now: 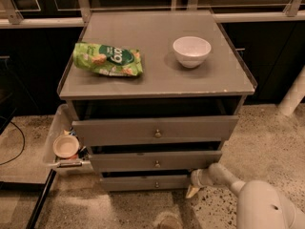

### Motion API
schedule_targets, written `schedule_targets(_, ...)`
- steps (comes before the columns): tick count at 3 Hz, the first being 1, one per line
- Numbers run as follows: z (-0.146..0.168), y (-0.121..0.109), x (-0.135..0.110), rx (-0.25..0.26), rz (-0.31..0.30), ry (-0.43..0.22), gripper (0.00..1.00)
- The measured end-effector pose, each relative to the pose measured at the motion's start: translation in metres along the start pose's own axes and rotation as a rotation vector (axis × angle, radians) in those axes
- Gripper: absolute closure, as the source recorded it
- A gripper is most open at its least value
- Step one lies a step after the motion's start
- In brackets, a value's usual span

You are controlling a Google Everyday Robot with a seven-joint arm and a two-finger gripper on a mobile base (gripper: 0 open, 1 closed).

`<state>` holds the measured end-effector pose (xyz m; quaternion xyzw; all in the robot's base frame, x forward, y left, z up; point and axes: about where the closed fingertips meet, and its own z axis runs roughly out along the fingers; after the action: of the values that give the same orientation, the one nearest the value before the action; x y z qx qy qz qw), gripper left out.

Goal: Open bottom drawer

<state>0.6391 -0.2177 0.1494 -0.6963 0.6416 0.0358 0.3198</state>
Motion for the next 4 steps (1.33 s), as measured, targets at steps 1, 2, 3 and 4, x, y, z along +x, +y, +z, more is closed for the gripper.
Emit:
schedule_targets(1,-0.001,0.009,-0.003,-0.007,-0.007,-0.006,0.00)
schedule_targets(2,-0.009,0.027,-0.009,-0.016,-0.017,-0.018,0.00)
schedule_targets(3,-0.008,0.032,-0.010,-0.021,-0.015,-0.022,0.18)
schedule_targets(4,-0.008,0.032,-0.010,-0.021,-0.015,-0.022,0.41)
